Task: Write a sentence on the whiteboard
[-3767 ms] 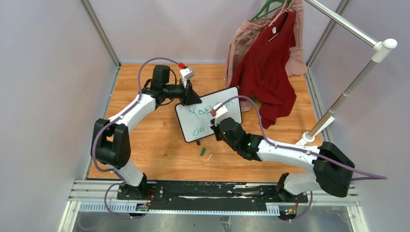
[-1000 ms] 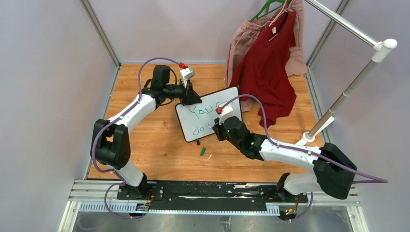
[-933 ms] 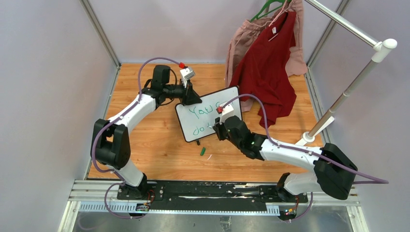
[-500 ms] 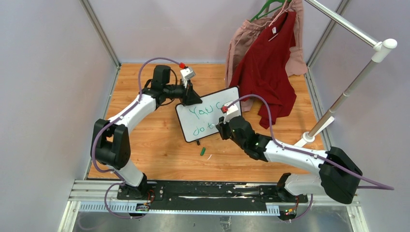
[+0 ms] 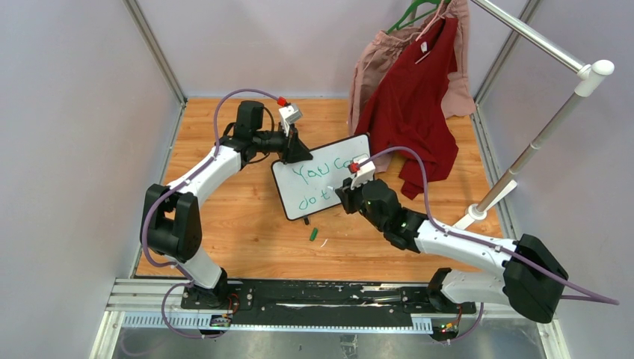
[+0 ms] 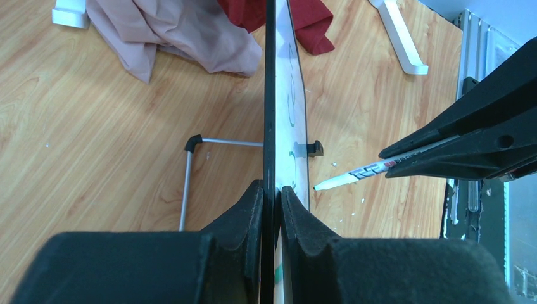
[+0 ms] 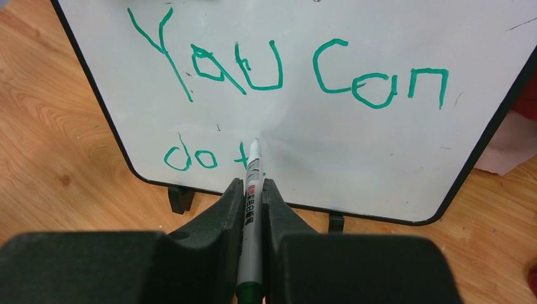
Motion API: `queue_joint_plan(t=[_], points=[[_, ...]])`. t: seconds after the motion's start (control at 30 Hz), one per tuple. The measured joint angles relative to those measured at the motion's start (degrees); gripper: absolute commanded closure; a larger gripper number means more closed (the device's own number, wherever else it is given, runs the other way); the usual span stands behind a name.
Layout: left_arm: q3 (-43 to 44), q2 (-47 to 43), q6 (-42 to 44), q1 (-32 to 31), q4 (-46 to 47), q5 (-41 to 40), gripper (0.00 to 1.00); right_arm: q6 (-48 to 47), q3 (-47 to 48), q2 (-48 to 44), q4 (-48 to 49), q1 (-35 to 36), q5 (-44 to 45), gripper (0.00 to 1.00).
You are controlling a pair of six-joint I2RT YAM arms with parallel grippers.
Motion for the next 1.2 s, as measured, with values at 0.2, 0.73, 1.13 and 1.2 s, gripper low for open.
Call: queue_joint_plan(t=[0.2, 0.73, 1.13, 1.2], points=[[0.0, 0.0, 0.0, 0.0, 0.0, 0.0, 1.00, 0.0, 0.6, 1.7, 0.4, -0.5, 0.0, 1.00], [0.0, 0.0, 0.0, 0.0, 0.0, -0.1, 1.00, 0.4, 1.2, 3.2, 0.8, -1.8, 0.0, 1.00], [0.0, 0.0, 0.0, 0.0, 0.0, -0.1, 1.00, 1.6, 0.0, 3.2, -0.7, -1.9, -0.6, 1.00], [0.0, 0.0, 0.0, 0.0, 0.0, -0.1, 1.00, 1.9, -0.4, 3.2, -1.0, -1.9, -0.8, 1.00]])
